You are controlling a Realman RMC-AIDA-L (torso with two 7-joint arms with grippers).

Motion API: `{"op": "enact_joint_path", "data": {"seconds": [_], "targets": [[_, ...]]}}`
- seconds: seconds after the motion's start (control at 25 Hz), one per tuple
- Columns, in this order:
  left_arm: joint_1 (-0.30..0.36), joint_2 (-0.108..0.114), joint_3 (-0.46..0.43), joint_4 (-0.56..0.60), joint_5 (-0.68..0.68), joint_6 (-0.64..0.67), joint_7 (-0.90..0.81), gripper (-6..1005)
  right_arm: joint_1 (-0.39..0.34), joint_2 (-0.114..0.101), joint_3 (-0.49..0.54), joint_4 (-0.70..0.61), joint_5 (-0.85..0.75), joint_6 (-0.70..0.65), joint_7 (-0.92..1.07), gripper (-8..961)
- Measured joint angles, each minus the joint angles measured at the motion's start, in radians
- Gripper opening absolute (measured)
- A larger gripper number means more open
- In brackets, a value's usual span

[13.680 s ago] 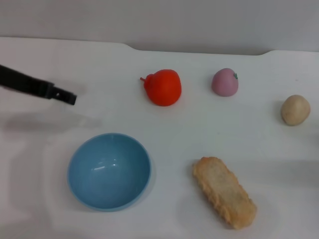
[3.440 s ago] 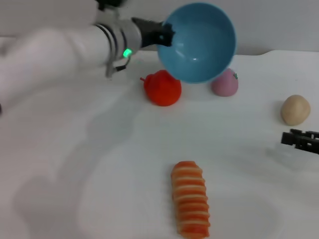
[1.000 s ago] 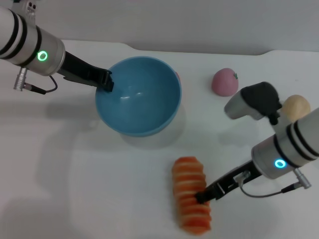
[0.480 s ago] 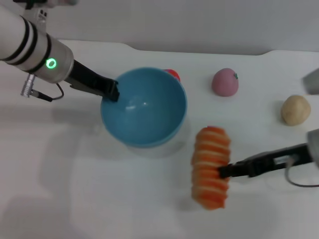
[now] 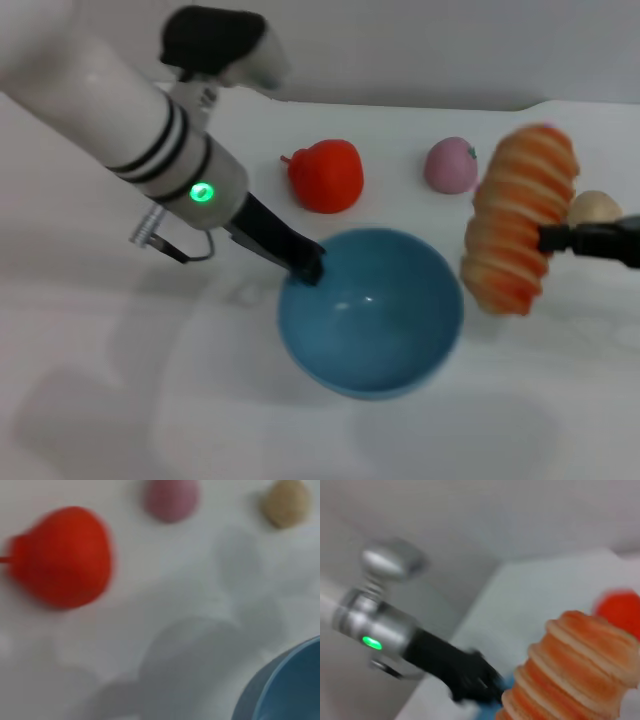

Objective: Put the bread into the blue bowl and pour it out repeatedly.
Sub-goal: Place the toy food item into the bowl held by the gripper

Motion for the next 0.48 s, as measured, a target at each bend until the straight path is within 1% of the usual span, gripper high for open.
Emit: {"op": "enact_joint_path", "data": {"seconds": [0.08, 0.2, 0.32, 0.48], "targets": [[-0.02, -0.001, 0.036, -0.018, -0.027, -0.007, -0.001, 26, 0.004, 0.01, -0.003, -0.026, 0.02, -0.009, -0.027, 97], [-0.051, -0.003, 0.076, -0.052, -0.065, -0.02, -0.003, 25, 0.024, 0.034, -0.025, -0.067, 0.035, -0.01, -0.099, 98], [-0.069, -0.002, 0.098, -0.073, -0.1, -0.027, -0.002, 22, 0.048, 0.036, -0.11, -0.054, 0.03, 0.018, -0.138, 96], [-0.074, -0.001, 0.096, -0.075, -0.11, -0.027, -0.002, 21, 0.051, 0.035, -0.232, -0.048, 0.002, 0.1, -0.14, 90]]}}
